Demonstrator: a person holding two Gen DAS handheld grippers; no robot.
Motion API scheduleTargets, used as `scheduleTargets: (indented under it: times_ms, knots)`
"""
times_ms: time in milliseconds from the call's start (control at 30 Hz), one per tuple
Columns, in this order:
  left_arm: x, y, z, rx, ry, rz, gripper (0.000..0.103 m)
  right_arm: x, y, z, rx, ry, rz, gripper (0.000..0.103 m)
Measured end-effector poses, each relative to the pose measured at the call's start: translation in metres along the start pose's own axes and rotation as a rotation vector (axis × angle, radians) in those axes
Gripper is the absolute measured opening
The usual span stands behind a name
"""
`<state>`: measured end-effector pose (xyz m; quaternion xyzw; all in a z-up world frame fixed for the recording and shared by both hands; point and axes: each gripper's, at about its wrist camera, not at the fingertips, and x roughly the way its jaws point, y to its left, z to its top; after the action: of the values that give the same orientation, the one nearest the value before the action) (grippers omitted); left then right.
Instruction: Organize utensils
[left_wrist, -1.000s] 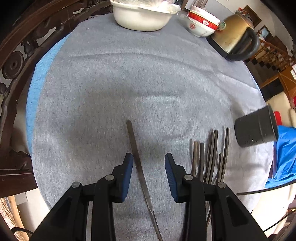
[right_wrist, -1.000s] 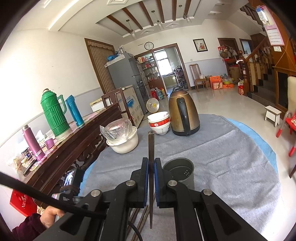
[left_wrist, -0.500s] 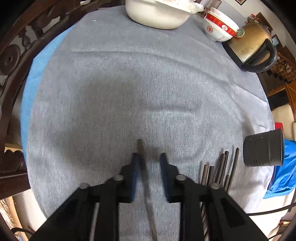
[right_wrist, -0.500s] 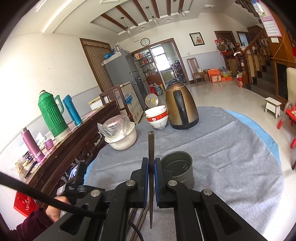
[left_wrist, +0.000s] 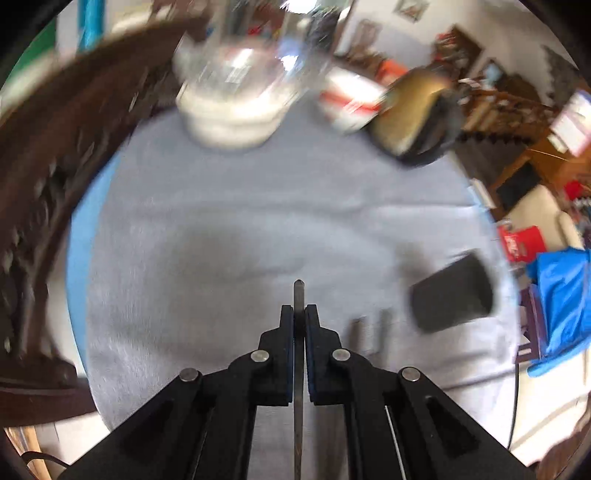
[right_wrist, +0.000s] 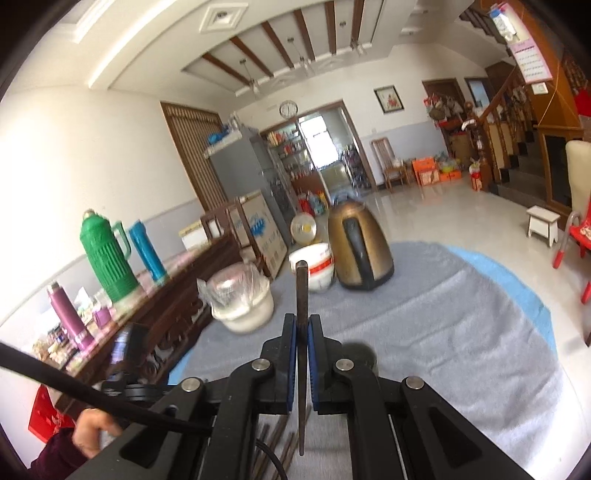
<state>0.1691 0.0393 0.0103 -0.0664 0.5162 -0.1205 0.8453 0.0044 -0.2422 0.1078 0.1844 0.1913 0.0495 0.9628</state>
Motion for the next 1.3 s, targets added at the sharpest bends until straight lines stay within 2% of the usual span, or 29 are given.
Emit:
scheduleTargets:
  times_ms: [200, 400, 533, 667, 767, 933, 1100, 1200, 1267, 1300]
  knots:
    - [-0.074, -0.06, 0.028, 0.133, -0.176, -0.089, 0.005, -0.013, -0.002, 0.034, 0.008, -0.112, -0.015, 0.006]
    - [-0.132, -0.105, 0.059, 0.21, -0.33, -0.141, 0.005, -0.016, -0.005, 0.061, 0.009, -0.204, -0.058, 0.006]
    - [-0.139, -0.133, 0.077, 0.209, -0.404, -0.165, 0.005, -0.006, -0.008, 0.066, -0.006, -0.225, -0.104, 0.006]
    - [-0.121, -0.151, 0.085, 0.193, -0.45, -0.182, 0.005, 0.017, -0.009, 0.059, -0.045, -0.186, -0.155, 0.006]
    - [-0.096, -0.159, 0.084, 0.178, -0.448, -0.193, 0.005, 0.032, -0.014, 0.049, -0.05, -0.136, -0.165, 0.006]
    - [-0.05, -0.16, 0.074, 0.17, -0.362, -0.165, 0.005, 0.052, -0.03, 0.033, -0.02, -0.038, -0.164, 0.006]
    - [-0.03, -0.153, 0.063, 0.181, -0.278, -0.153, 0.005, 0.057, -0.041, 0.022, 0.028, 0.02, -0.148, 0.009]
    - [-0.031, -0.147, 0.053, 0.208, -0.269, -0.144, 0.006, 0.057, -0.049, 0.018, 0.077, 0.055, -0.113, 0.011]
    - [-0.036, -0.145, 0.044, 0.246, -0.272, -0.118, 0.012, 0.055, -0.051, 0.013, 0.106, 0.072, -0.083, 0.011]
    - [-0.039, -0.143, 0.038, 0.261, -0.276, -0.106, 0.024, 0.054, -0.05, 0.012, 0.117, 0.076, -0.066, 0.011]
